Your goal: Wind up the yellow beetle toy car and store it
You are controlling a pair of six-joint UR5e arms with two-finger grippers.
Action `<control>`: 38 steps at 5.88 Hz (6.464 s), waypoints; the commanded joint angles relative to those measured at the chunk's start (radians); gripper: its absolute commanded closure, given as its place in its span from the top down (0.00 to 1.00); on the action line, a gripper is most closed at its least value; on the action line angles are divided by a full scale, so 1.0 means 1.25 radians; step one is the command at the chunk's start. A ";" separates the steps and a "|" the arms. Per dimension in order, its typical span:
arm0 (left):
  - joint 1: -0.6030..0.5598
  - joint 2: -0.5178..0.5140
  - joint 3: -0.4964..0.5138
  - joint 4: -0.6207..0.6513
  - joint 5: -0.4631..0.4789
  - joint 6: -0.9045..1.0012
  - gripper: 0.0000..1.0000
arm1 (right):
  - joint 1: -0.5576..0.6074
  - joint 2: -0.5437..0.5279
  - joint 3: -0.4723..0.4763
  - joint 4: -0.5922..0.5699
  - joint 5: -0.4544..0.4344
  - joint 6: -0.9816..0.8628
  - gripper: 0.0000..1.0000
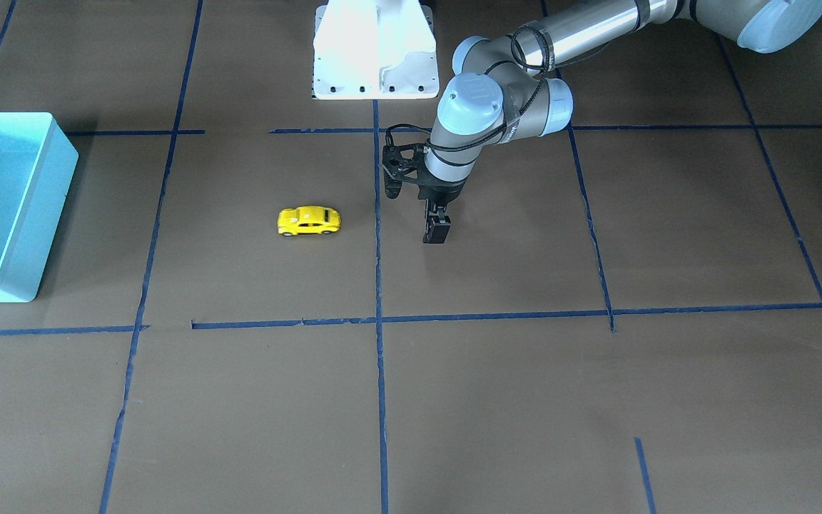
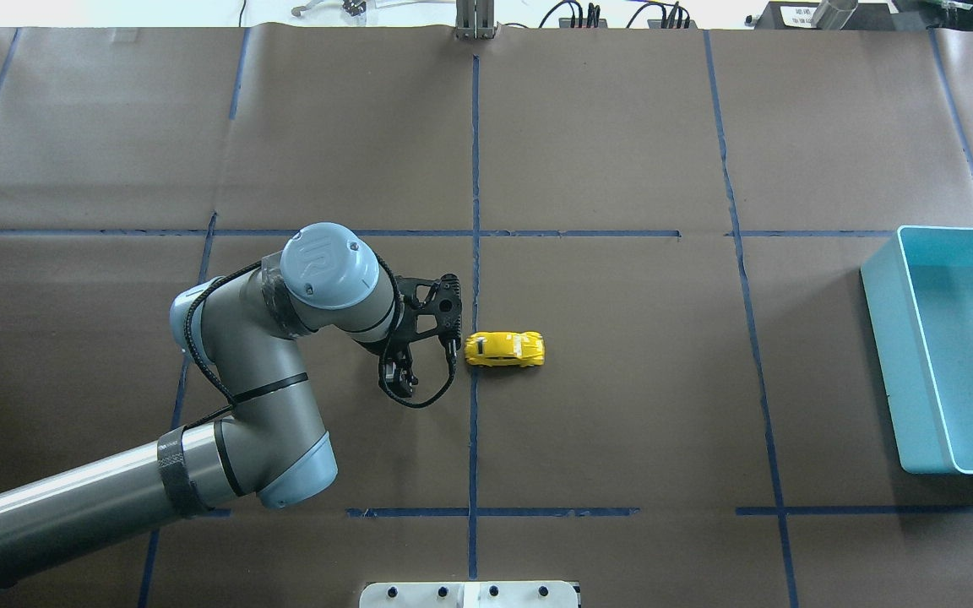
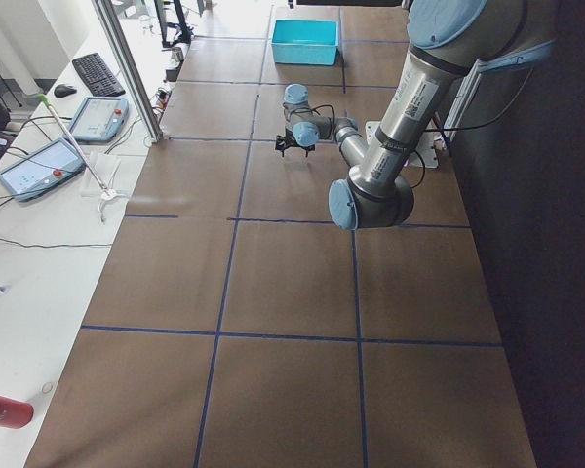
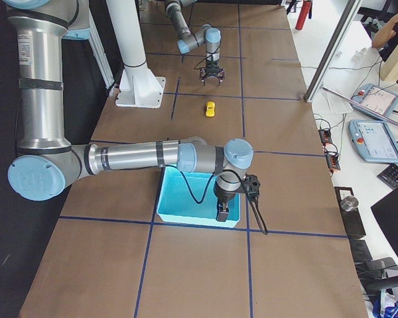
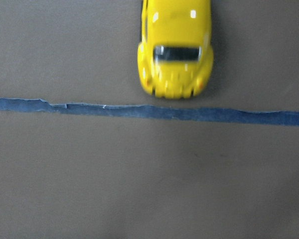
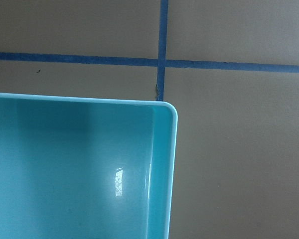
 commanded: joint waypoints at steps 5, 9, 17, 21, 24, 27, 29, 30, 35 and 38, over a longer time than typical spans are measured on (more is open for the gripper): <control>-0.002 0.000 -0.001 0.001 0.000 0.004 1.00 | 0.000 0.000 0.012 0.001 0.000 0.000 1.00; -0.163 0.142 -0.140 0.026 -0.051 0.006 1.00 | -0.004 0.002 0.059 0.003 -0.001 -0.013 1.00; -0.655 0.386 -0.053 0.095 -0.261 0.001 1.00 | -0.315 0.099 0.192 0.003 -0.041 -0.277 1.00; -0.842 0.531 -0.052 0.168 -0.368 -0.137 1.00 | -0.462 0.007 0.189 0.236 -0.129 -0.515 1.00; -0.890 0.542 -0.066 0.173 -0.399 -0.242 1.00 | -0.531 0.004 0.188 0.255 -0.204 -0.547 1.00; -0.888 0.550 -0.059 0.173 -0.395 -0.242 1.00 | -0.580 0.005 0.154 0.262 -0.231 -0.547 1.00; -0.888 0.551 -0.058 0.173 -0.395 -0.242 1.00 | -0.580 0.004 0.144 0.265 -0.265 -0.557 1.00; -0.888 0.553 -0.058 0.173 -0.395 -0.242 1.00 | -0.579 0.004 0.142 0.268 -0.268 -0.562 1.00; -0.886 0.550 -0.055 0.169 -0.391 -0.238 1.00 | -0.599 0.014 0.105 0.270 -0.293 -0.560 1.00; -0.886 0.551 -0.052 0.169 -0.391 -0.239 1.00 | -0.615 0.026 0.092 0.268 -0.295 -0.555 1.00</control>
